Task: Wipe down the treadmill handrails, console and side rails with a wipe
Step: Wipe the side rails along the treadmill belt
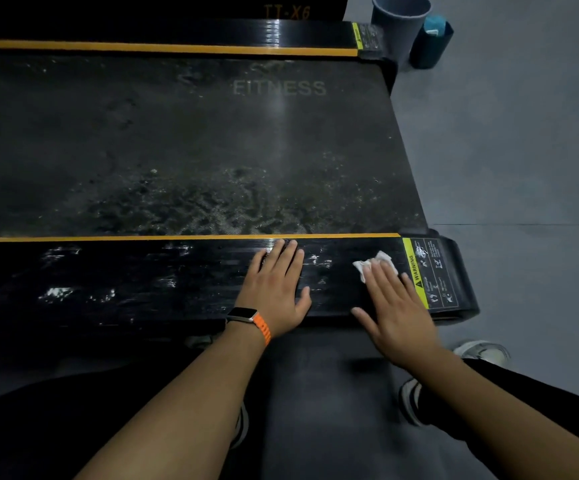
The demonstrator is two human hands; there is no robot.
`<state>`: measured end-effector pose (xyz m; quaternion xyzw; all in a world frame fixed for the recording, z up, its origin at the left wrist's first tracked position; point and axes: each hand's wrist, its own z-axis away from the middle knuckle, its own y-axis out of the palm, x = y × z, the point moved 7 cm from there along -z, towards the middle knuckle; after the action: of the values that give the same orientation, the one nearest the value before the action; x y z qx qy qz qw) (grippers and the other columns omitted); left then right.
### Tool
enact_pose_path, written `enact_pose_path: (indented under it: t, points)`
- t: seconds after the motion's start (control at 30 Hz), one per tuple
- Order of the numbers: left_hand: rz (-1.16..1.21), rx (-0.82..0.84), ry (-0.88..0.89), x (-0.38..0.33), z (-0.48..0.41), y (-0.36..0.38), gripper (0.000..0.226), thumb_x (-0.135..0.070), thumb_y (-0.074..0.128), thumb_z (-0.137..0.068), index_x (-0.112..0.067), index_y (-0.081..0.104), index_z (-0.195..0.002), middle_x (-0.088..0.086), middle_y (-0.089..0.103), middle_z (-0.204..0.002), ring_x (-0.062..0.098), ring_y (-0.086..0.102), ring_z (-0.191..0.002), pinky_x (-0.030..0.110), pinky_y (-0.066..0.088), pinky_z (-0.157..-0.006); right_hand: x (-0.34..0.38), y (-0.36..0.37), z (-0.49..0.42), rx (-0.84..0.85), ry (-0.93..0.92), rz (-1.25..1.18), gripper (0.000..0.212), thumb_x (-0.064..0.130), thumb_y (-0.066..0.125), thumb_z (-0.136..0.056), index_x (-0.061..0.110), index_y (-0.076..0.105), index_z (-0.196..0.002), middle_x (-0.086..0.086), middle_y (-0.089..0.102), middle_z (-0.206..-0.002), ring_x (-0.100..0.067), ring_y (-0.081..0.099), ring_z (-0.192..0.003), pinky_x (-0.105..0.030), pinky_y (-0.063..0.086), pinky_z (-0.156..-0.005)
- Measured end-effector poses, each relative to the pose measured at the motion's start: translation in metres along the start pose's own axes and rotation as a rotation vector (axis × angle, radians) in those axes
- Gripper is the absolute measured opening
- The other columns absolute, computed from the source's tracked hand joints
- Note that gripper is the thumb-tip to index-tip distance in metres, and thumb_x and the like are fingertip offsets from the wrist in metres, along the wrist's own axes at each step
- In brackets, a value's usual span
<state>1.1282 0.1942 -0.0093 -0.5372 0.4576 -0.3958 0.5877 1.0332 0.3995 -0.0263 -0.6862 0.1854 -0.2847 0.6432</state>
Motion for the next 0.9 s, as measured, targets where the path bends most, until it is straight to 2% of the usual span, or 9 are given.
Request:
enact_pose_path:
  t: [0.07, 0.17, 0.27, 0.37, 0.47, 0.57, 0.67, 0.8, 0.9]
  points:
    - [0.006, 0.002, 0.004, 0.0, 0.0, 0.0, 0.074, -0.051, 0.036, -0.095, -0.012, 0.036, -0.158, 0.008, 0.029, -0.167, 0.027, 0.021, -0.156, 0.051, 0.02, -0.124, 0.019, 0.002, -0.01, 0.006, 0.02, -0.025, 0.087, 0.07, 0.017, -0.104, 0.008, 0.023, -0.165, -0.008, 0.017, -0.173, -0.022, 0.009, -0.162, -0.049, 0.015, -0.129]
    - [0.0, -0.003, 0.003, 0.0, 0.001, -0.001, 0.074, -0.051, 0.036, -0.095, -0.012, 0.037, -0.157, 0.008, 0.029, -0.167, 0.026, 0.02, -0.156, 0.05, 0.019, -0.125, 0.056, 0.007, -0.033, 0.076, -0.067, -0.057, 0.091, 0.075, 0.006, -0.102, 0.012, 0.013, -0.167, -0.004, 0.005, -0.174, -0.018, -0.003, -0.162, -0.047, 0.006, -0.131]
    - [0.01, -0.004, 0.009, 0.0, 0.0, 0.0, 0.073, -0.05, 0.037, -0.095, -0.011, 0.038, -0.157, 0.008, 0.03, -0.167, 0.026, 0.021, -0.156, 0.049, 0.019, -0.125, 0.046, 0.004, -0.04, 0.126, -0.159, -0.019, 0.087, 0.074, 0.004, -0.102, 0.016, 0.01, -0.168, -0.001, 0.005, -0.175, -0.014, -0.005, -0.161, -0.053, 0.014, -0.13]
    - [0.009, 0.008, 0.002, 0.001, 0.0, 0.0, 0.074, -0.05, 0.037, -0.095, -0.012, 0.035, -0.158, 0.008, 0.028, -0.168, 0.026, 0.019, -0.156, 0.05, 0.018, -0.125, 0.006, -0.002, -0.029, 0.09, -0.095, -0.012, 0.083, 0.07, 0.011, -0.105, 0.016, 0.016, -0.167, 0.0, 0.011, -0.175, -0.015, 0.003, -0.162, -0.055, 0.022, -0.127]
    - [0.011, 0.009, -0.001, 0.001, 0.001, 0.001, 0.074, -0.051, 0.037, -0.096, -0.012, 0.034, -0.159, 0.007, 0.027, -0.168, 0.025, 0.018, -0.157, 0.05, 0.018, -0.125, 0.011, -0.002, -0.031, 0.074, -0.025, -0.061, 0.085, 0.071, 0.011, -0.104, 0.015, 0.017, -0.167, -0.002, 0.012, -0.174, -0.018, 0.001, -0.162, -0.054, 0.014, -0.129]
    - [0.008, 0.009, 0.004, 0.0, 0.001, 0.0, 0.073, -0.051, 0.037, -0.096, -0.012, 0.034, -0.159, 0.007, 0.026, -0.168, 0.025, 0.017, -0.157, 0.05, 0.018, -0.125, 0.05, 0.004, -0.045, 0.134, -0.118, -0.097, 0.087, 0.075, 0.003, -0.101, 0.018, 0.006, -0.168, -0.001, 0.001, -0.175, -0.015, -0.01, -0.161, -0.049, 0.004, -0.131]
    - [0.016, 0.011, 0.007, 0.002, 0.001, -0.001, 0.073, -0.051, 0.037, -0.096, -0.013, 0.034, -0.159, 0.007, 0.027, -0.168, 0.024, 0.017, -0.157, 0.049, 0.018, -0.125, 0.046, 0.001, -0.05, 0.167, -0.186, -0.057, 0.084, 0.074, 0.0, -0.102, 0.02, 0.003, -0.167, 0.002, -0.005, -0.174, -0.01, -0.015, -0.159, -0.05, 0.007, -0.131]
    - [0.018, 0.018, 0.002, 0.002, 0.001, -0.001, 0.074, -0.05, 0.037, -0.095, -0.012, 0.034, -0.159, 0.007, 0.027, -0.168, 0.024, 0.017, -0.157, 0.05, 0.018, -0.125, -0.002, -0.005, -0.034, 0.125, -0.055, -0.037, 0.082, 0.071, 0.003, -0.104, 0.02, 0.006, -0.168, 0.002, 0.001, -0.175, -0.013, -0.008, -0.161, -0.052, 0.014, -0.13]
    - [0.024, 0.017, 0.002, 0.002, 0.001, -0.001, 0.074, -0.05, 0.039, -0.095, -0.012, 0.035, -0.158, 0.007, 0.028, -0.168, 0.024, 0.017, -0.157, 0.05, 0.019, -0.125, 0.013, -0.001, -0.039, 0.116, -0.002, -0.077, 0.085, 0.072, 0.005, -0.103, 0.016, 0.009, -0.167, -0.001, 0.001, -0.174, -0.016, -0.008, -0.161, -0.048, 0.007, -0.131]
